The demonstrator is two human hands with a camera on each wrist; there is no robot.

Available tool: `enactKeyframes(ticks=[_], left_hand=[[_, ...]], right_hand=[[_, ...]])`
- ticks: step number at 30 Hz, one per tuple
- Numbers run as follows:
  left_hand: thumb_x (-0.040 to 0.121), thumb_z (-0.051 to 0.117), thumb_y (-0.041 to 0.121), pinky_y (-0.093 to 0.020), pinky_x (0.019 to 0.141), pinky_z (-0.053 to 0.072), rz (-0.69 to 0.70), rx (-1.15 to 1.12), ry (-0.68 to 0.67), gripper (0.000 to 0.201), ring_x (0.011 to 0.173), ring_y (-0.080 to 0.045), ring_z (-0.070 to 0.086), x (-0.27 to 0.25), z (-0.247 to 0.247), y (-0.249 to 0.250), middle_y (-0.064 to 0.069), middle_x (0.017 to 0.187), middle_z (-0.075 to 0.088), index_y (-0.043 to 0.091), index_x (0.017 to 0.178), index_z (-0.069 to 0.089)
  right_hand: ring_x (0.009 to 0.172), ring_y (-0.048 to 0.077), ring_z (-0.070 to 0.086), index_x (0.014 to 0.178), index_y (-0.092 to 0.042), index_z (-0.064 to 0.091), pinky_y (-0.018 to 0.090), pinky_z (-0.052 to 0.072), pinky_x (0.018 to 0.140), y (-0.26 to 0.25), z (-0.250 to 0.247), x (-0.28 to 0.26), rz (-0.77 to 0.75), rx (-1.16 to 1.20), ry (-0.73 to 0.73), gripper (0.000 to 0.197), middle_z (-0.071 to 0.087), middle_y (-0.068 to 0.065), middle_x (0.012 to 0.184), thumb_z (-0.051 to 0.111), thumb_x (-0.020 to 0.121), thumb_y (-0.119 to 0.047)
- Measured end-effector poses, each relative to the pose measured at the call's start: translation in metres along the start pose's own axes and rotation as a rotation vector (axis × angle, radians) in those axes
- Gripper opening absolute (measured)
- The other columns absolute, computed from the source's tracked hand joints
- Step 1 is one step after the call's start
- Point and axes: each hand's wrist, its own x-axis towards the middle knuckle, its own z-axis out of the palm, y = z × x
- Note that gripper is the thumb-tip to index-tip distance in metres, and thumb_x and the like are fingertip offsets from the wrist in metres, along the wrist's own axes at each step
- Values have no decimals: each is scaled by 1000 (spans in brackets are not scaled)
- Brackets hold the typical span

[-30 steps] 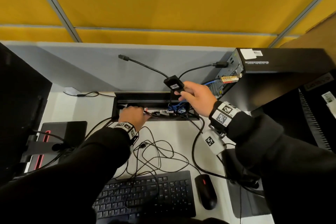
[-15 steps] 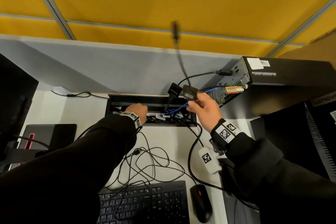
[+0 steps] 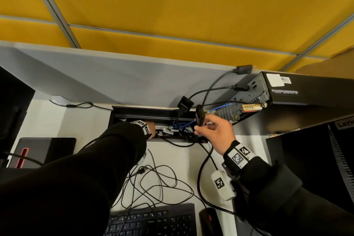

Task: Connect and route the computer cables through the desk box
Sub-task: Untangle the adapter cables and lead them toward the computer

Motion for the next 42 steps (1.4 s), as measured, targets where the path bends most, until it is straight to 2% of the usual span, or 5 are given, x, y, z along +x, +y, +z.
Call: enactKeyframes(ticks=[10,17,27,34,42], left_hand=[[95,64,26,-40,98,54,173,-75,529,37,113,-25,64,-132,-15,9,-1,130,63,26,133,65],[95,60,51,-37,82,52,235,145,434,41,104,-27,66,-149,-14,33,-6,115,68,19,120,67],[100,54,23,-41,84,56,100,-245,433,23,94,-33,68,-113,-35,63,-12,89,66,8,90,69],[109,44,18,-36,96,44,172,-264,104,36,124,-34,58,-100,-43,83,-16,133,64,-1,132,62],[111,30,16,-50,105,40,125,-254,109,39,132,-30,53,-111,-30,85,-12,143,57,10,143,52]], right_hand=[[70,17,75,93,-11,72,42,63,76,25,25,-7,21,-268,-48,17,67,13,81,83,81,-8],[72,25,75,102,-6,70,30,63,70,4,32,-3,3,-154,34,21,65,27,91,79,84,-2],[89,1,68,95,-21,71,9,48,82,-33,23,16,-215,-232,163,18,72,-8,90,82,82,-17],[88,-4,68,100,-20,74,4,46,80,-16,16,21,-164,-352,92,17,75,-9,89,81,84,-23],[79,44,67,71,-14,61,62,54,82,15,21,33,104,-263,-280,34,70,22,81,79,70,-44]])
